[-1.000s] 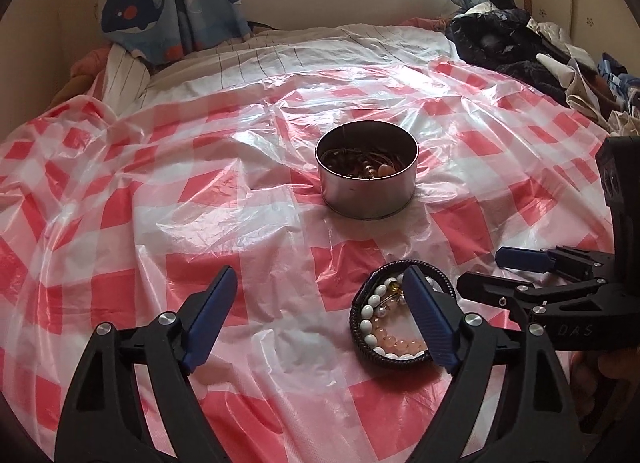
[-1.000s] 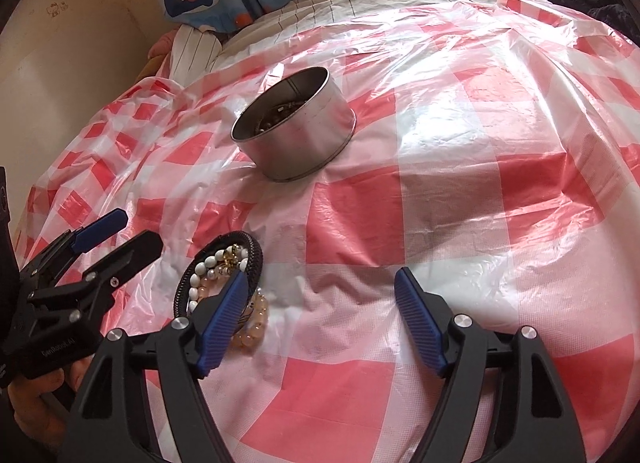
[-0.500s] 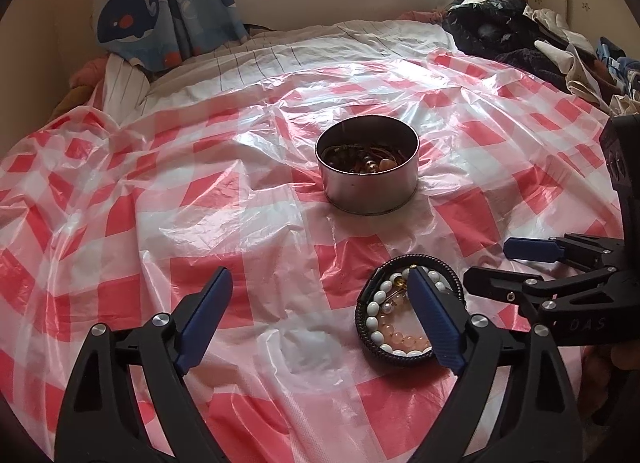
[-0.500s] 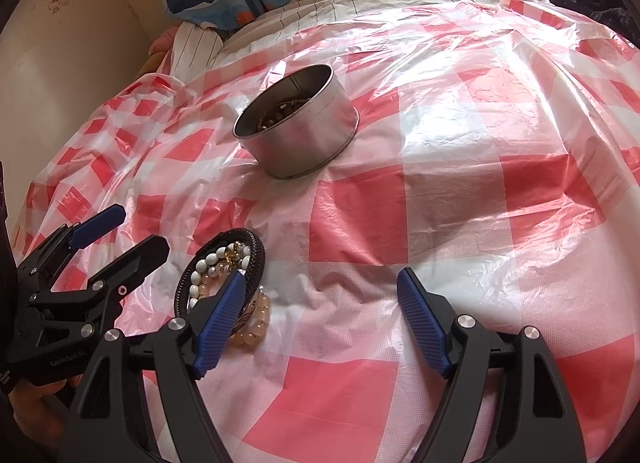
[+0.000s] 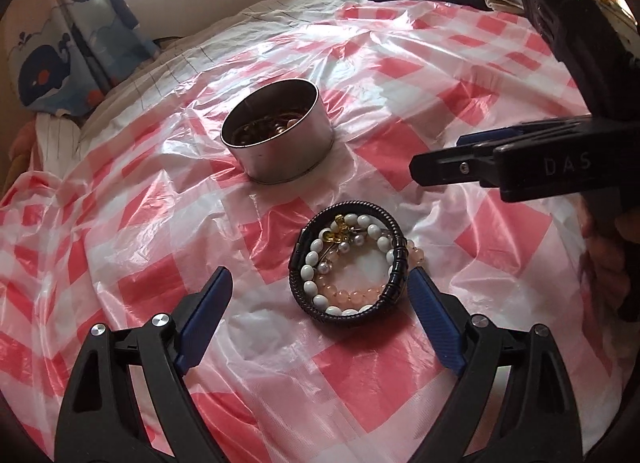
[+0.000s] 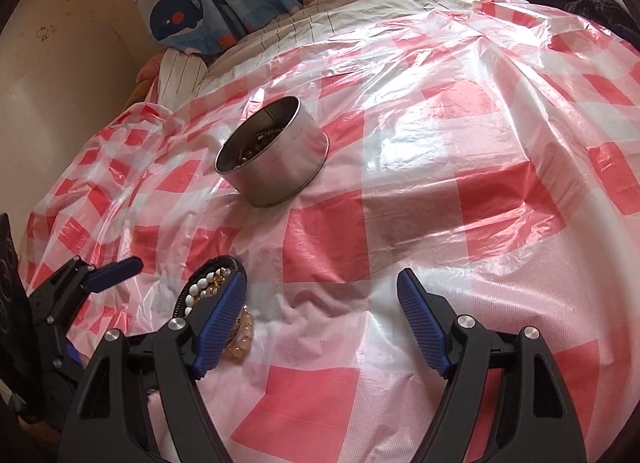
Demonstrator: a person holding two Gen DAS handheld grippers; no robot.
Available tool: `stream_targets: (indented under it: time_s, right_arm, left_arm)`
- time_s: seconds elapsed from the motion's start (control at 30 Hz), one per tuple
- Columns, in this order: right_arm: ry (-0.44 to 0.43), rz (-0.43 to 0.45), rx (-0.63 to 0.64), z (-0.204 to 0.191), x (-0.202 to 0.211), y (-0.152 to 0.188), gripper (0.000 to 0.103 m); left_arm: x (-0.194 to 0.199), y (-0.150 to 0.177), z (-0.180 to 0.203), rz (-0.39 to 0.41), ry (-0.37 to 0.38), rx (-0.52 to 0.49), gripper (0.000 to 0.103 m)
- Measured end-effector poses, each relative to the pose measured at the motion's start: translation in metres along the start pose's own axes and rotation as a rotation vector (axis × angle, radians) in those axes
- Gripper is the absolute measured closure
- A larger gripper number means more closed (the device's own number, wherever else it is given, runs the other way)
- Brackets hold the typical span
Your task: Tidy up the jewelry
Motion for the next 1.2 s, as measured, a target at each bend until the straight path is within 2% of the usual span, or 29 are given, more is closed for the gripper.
stream_targets:
  time_s: [0.1, 0.17, 0.27, 0.43, 0.5, 0.6, 0.67, 0.73, 0.8, 0.9, 1.03, 1.2]
  right_arm:
    - [0.002, -0.011, 0.004, 0.0, -0.002, 0.002, 0.028]
    - [0.006, -0.017, 0.006, 0.0, -0.003, 0.003, 0.028]
    - [0.017, -0.029, 0.019, -0.002, -0.005, 0.006, 0.028]
    - [0.048, -0.057, 0.129, -0.018, -0.012, 0.013, 0.028]
    - [0.06, -0.066, 0.178, -0.024, -0.015, 0.016, 0.028]
    - [0.088, -0.074, 0.231, -0.029, -0.018, 0.02, 0.028]
    - [0.1, -0.077, 0.254, -0.031, -0.022, 0.021, 0.028]
    - [0.11, -0.086, 0.282, -0.035, -0.026, 0.021, 0.028]
    - [0.152, -0.104, 0.314, -0.035, -0.032, 0.023, 0.025]
    - [0.26, -0.095, 0.389, -0.028, -0.028, 0.02, 0.017]
    - [0.435, -0.044, 0.398, 0.001, -0.007, 0.005, 0.017]
    - [0.444, -0.031, 0.381, 0.01, 0.0, 0.0, 0.017]
  left_arm:
    - [-0.002, 0.0, -0.003, -0.008, 0.008, 0.042, 0.018]
    - [-0.002, -0.001, -0.011, -0.003, -0.021, 0.064, 0.018]
    - [-0.005, -0.003, -0.034, 0.001, -0.067, 0.149, 0.018]
    - [-0.012, 0.003, -0.07, -0.021, -0.112, 0.282, 0.018]
    - [-0.009, 0.001, -0.072, -0.004, -0.1, 0.295, 0.018]
    - [-0.011, -0.005, -0.062, 0.003, -0.073, 0.262, 0.017]
    - [-0.021, -0.006, -0.058, -0.019, -0.08, 0.242, 0.017]
    - [-0.031, -0.001, -0.059, -0.052, -0.084, 0.263, 0.017]
    - [-0.036, 0.005, -0.063, -0.079, -0.09, 0.296, 0.017]
    - [-0.037, 0.011, -0.076, -0.094, -0.124, 0.338, 0.016]
    - [-0.037, 0.015, -0.085, -0.103, -0.153, 0.35, 0.015]
    - [-0.027, 0.003, -0.08, -0.046, -0.173, 0.301, 0.015]
Point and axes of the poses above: each gripper's, at about its wrist camera, not at the fingertips, and x roughly against the way its jaws point, z to its right, y to its underside, the point moved 10 cm from there along -x, roughly the way its jaws point, and after that the axes turned 4 degrees about -y, right-handed, at the moved point
